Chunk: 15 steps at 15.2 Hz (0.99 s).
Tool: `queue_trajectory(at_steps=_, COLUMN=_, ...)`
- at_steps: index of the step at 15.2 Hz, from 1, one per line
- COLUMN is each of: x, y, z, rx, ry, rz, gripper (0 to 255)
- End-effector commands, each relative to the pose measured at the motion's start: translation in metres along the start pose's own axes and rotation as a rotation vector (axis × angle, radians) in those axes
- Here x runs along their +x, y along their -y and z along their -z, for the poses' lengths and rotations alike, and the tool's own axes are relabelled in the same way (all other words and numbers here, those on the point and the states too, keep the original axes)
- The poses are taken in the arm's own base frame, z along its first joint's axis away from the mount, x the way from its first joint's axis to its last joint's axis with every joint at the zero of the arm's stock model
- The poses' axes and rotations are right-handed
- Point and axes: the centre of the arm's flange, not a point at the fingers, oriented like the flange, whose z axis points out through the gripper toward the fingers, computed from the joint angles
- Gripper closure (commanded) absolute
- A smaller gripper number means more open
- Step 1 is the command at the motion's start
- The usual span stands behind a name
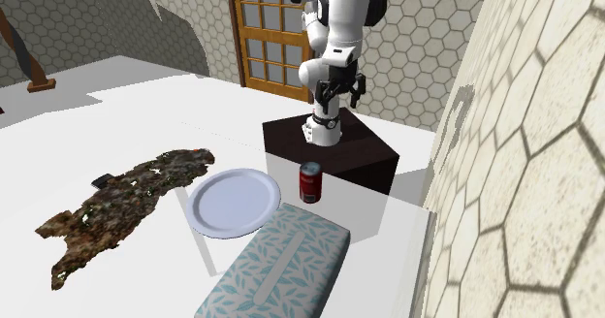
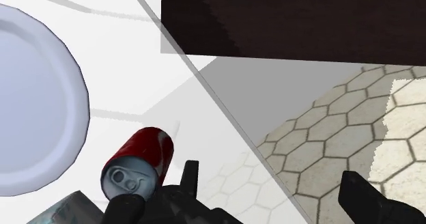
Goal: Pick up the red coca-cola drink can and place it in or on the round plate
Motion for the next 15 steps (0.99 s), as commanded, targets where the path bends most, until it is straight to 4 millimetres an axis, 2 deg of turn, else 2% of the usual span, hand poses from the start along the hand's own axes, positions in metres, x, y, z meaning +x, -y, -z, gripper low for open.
queue_trajectory(at_steps=1, x=0.005, y=-0.020, z=-0.018, rx=0.007, ry=-0.018, rz=-0.003, gripper=0)
queue_trajectory(at_steps=12, x=0.045, y=-0.127, z=-0.111, rx=0.054, ry=-0.098, rz=-0.023, gripper=0)
queue_trajectory(at_steps=13, x=0.048, y=-0.135, z=-0.118, rx=0.058, ry=-0.104, rz=-0.025, gripper=0)
queue_trajectory(at_steps=15, x=0.049, y=-0.134, z=-0.128, rx=0.058, ry=-0.104, rz=-0.025, gripper=0)
